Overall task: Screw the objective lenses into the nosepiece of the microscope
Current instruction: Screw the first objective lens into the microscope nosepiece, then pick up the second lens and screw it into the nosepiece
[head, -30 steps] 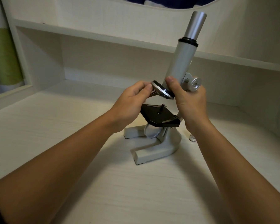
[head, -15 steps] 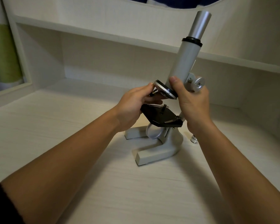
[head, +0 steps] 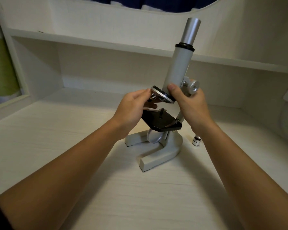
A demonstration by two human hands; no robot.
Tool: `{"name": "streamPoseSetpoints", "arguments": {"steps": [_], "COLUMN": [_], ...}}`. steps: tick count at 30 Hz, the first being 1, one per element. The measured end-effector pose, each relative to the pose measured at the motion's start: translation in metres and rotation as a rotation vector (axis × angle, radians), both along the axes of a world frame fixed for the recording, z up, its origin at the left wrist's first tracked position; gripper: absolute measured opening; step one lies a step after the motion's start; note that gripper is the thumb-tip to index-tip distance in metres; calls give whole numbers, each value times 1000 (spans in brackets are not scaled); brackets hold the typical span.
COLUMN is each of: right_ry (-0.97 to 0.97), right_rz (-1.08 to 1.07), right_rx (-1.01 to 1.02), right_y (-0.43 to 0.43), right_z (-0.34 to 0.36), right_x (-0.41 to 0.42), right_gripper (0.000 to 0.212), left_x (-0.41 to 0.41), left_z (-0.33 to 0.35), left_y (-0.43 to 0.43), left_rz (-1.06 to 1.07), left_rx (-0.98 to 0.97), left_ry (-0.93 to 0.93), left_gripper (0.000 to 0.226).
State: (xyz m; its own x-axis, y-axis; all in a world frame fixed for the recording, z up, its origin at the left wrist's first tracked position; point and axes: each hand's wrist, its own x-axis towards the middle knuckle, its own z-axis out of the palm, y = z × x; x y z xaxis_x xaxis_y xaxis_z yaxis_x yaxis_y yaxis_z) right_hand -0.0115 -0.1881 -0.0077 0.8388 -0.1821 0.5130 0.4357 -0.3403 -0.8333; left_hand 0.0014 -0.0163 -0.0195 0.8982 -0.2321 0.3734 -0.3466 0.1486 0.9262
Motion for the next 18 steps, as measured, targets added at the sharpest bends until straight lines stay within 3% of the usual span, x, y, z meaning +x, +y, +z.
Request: {"name": "streamPoseSetpoints", "arguments": {"steps": [5, 10, 13, 15, 18], "right_ry": [90, 205, 337, 483, 719], "right_rz": [12, -12, -209, -287, -200], "right_rx": [-163, -386, -614, -778, -914], "right_y": [-27, -69, -95, -110, -120], "right_z": [3, 0, -13, -24, -37], "right_x": [-15, -27, -24, -22, -26], "right_gripper": [93, 49, 31, 38, 65], "left_x": [-1, -5, -8, -10, -14], "left_z": [-5, -9, -14, -16, -19], "left_y": [-6, -4, 1, 5, 8], "left_rz": [274, 356, 412, 455, 492], "left_rx": [114, 68, 91, 98, 67], "left_ry": [-202, -167, -163, -151, -104], "left_gripper": [26, 16, 16, 15, 11]}}
